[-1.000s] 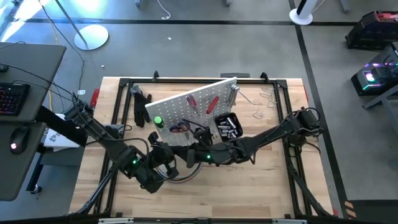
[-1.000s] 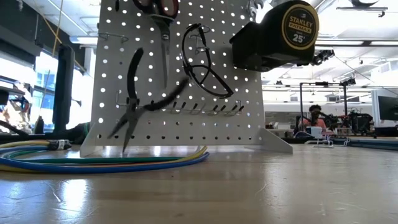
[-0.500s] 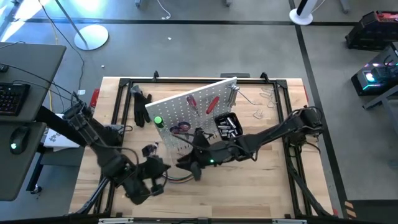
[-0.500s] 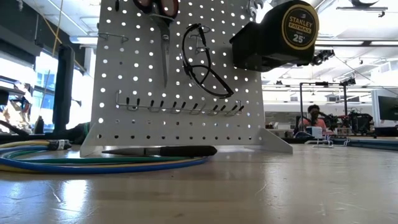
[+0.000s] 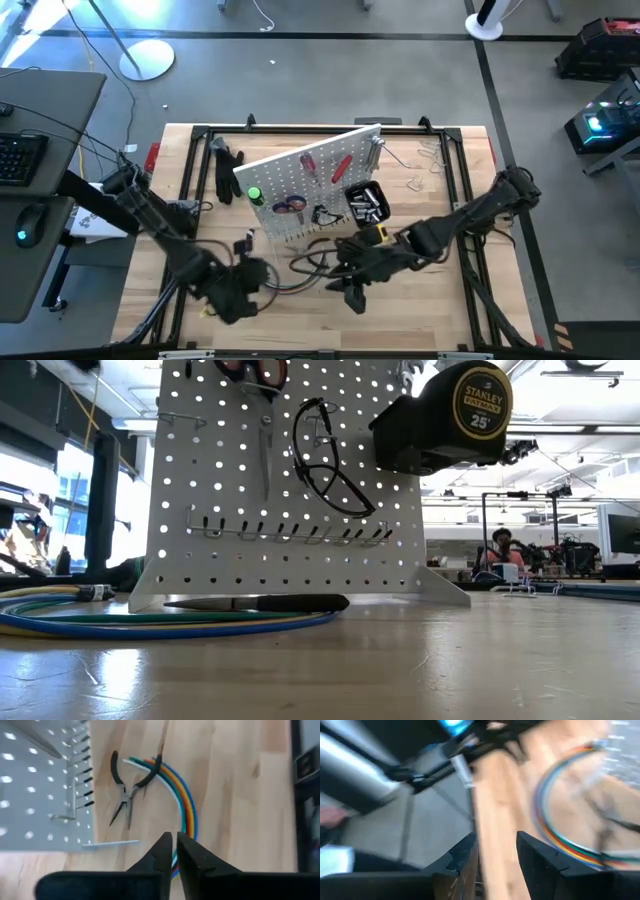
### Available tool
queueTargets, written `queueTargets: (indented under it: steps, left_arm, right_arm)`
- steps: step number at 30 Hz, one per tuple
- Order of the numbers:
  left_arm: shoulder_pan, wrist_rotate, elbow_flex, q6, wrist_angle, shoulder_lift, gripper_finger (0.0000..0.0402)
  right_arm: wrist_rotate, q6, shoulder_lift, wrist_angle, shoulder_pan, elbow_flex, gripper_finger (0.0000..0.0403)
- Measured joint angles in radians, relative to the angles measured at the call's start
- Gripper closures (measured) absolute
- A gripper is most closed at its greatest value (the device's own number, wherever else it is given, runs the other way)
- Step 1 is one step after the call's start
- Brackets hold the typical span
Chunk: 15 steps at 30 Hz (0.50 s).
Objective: Hang tools onto peg board
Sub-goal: Hang the plier on the peg board
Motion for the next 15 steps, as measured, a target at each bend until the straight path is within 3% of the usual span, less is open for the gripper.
queueTargets:
  steps: [3, 9, 15]
  left_arm:
    - [0.077, 0.075, -0.066, 0.124, 0.142, 0.000, 0.0361]
    - [0.242, 0.276, -0.200, 0.468, 0.604, 0.017, 0.0294]
    - [0.392, 0.389, -0.220, 0.714, 0.716, 0.079, 0.0230]
  right_arm:
    - [0.141, 0.094, -0.015, -0.109, 0.039, 0.000, 0.0272]
    - [0.376, 0.355, -0.020, -0.159, 0.112, 0.000, 0.0272]
    - [0.437, 0.501, -0.020, -0.197, 0.160, 0.000, 0.0272]
